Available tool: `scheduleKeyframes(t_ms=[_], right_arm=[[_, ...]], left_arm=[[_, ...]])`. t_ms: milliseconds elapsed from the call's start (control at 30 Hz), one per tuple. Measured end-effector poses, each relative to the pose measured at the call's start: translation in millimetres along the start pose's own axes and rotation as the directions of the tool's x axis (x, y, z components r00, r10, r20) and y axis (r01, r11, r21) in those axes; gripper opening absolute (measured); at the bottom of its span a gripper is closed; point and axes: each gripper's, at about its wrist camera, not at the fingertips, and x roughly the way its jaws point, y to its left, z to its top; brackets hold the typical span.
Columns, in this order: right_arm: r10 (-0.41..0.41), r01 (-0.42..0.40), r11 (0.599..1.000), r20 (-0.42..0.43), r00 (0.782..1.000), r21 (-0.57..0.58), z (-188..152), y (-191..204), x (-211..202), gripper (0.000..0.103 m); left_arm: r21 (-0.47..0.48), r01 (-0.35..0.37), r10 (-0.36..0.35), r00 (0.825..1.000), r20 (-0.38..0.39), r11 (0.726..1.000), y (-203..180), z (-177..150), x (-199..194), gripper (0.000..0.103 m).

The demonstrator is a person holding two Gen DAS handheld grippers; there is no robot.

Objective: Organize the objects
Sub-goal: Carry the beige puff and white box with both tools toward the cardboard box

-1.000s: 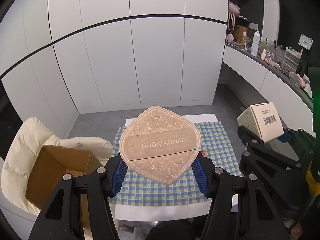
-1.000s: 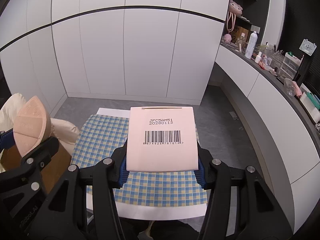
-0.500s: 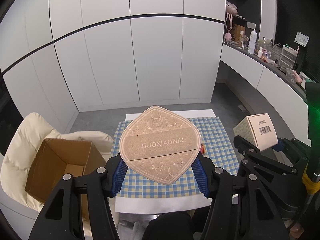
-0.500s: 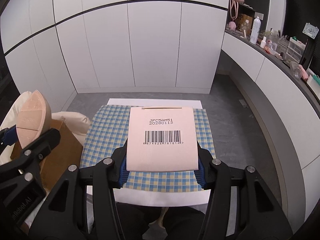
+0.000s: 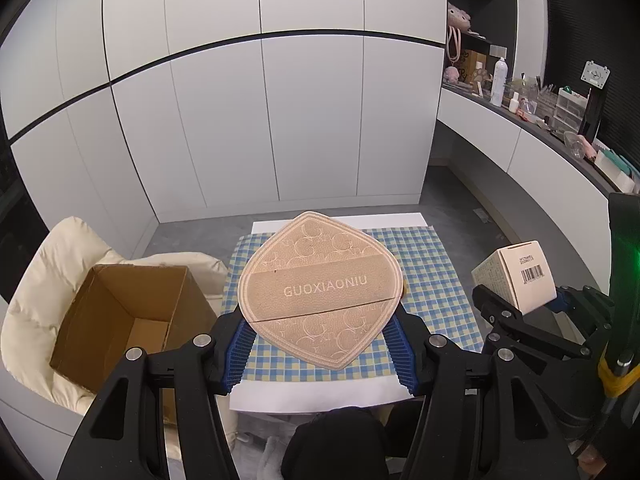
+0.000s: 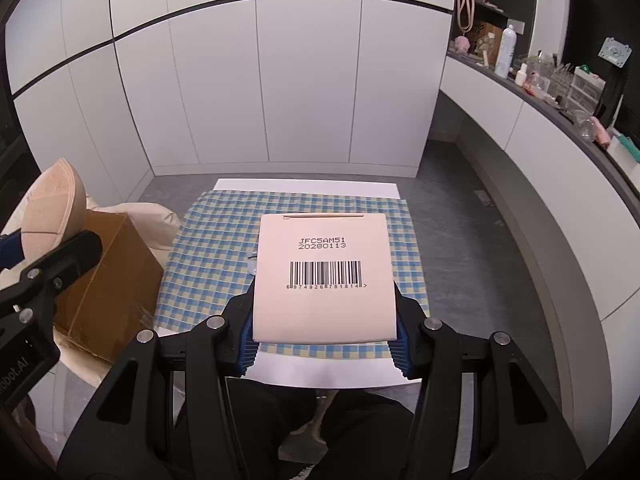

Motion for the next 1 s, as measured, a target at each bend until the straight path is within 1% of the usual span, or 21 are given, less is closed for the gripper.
scheduleKeyframes(t_ms=[300, 567, 700, 867, 933, 1000], right_arm=[[0.047, -0.047, 0.999, -0.013, 0.999, -0.004, -24.6, 2.8, -10.9, 0.054], [0.052, -0.052, 0.999, -0.025, 0.998, 0.009, -42.2, -3.3, -17.3, 0.054], [0.040, -0.040, 0.999, -0.024, 0.999, 0.004, -51.9, -6.2, -22.0, 0.054], [0.047, -0.046, 0.999, -0.035, 0.998, 0.013, -61.1, -9.4, -23.3, 0.054], [0.027, -0.027, 0.999, -0.030, 0.999, 0.018, -62.4, -10.4, -23.5, 0.054], [-0.008, 0.009, 1.000, -0.014, 1.000, 0.024, -63.1, -12.1, -25.3, 0.054]], left_arm=[[0.003, -0.002, 0.002, 1.000, -0.018, 1.000, 1.4, -21.0, -6.9, 0.060], [0.015, 0.010, -0.010, 1.000, -0.030, 1.000, -3.2, -39.6, -13.8, 0.060], [0.024, 0.016, -0.016, 0.999, -0.029, 1.000, -5.2, -46.9, -18.9, 0.060], [0.044, 0.021, -0.020, 0.999, -0.035, 0.999, -11.7, -56.4, -22.6, 0.060], [0.049, 0.021, -0.019, 0.999, -0.035, 0.999, -13.6, -58.4, -22.9, 0.060], [0.051, 0.022, -0.020, 0.999, -0.034, 0.998, -15.2, -60.0, -24.0, 0.060]])
